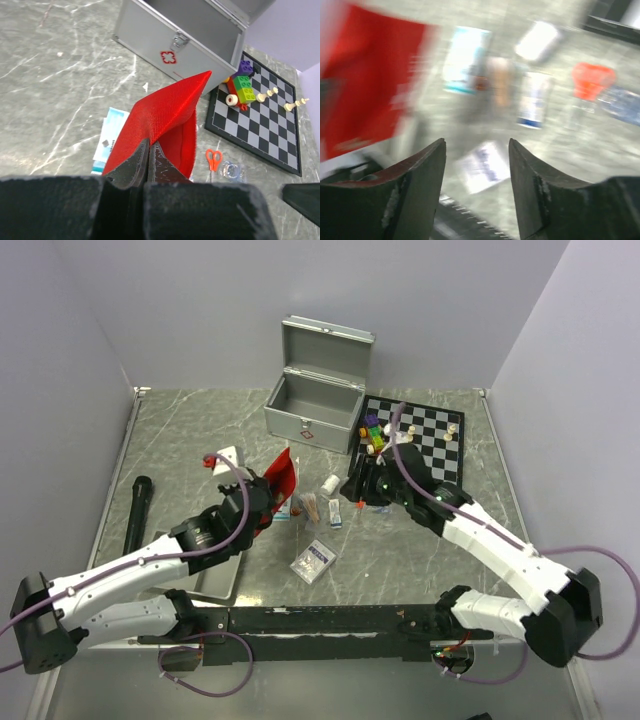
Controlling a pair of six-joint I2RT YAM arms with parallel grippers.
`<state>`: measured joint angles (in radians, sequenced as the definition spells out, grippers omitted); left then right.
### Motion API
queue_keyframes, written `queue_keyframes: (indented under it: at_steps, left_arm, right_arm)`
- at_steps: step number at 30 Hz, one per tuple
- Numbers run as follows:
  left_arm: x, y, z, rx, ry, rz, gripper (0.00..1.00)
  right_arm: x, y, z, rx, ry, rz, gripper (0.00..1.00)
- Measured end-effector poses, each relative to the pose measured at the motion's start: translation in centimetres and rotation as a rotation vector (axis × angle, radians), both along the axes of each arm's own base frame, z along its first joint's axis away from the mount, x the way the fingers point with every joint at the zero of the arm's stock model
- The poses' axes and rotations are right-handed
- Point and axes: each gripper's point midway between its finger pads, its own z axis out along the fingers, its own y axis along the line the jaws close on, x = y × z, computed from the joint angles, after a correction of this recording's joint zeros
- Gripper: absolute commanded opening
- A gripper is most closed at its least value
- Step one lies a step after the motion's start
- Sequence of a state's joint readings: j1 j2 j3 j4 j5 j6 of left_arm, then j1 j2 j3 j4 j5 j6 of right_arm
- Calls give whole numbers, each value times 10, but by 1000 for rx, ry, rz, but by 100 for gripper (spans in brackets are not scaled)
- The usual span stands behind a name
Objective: Organize the medicine kit
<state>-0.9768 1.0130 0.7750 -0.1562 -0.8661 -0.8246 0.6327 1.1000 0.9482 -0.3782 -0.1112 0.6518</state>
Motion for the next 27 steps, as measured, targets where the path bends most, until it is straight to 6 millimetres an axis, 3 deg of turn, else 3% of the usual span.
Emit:
queue_keyframes:
  at_steps: [5, 9, 17, 23, 27]
  left_arm:
    - [-7, 14, -4, -6, 2, 13, 1]
    - [-7, 19, -11, -30, 26, 28, 1]
    - [-13, 28, -34, -38, 78, 49, 1]
    - [-14, 29, -32, -48, 74, 44, 1]
    - [-14, 28, -34, -38, 79, 42, 1]
  right_arm:
    - [16, -32, -83, -205, 129, -110, 50]
    - [21, -48, -127, -303, 218, -154, 48]
    - [56, -40, -143, -370, 224, -164, 41]
    - [81, -38, -150, -424, 207, -166, 36]
    - [84, -44, -165, -473, 225, -164, 36]
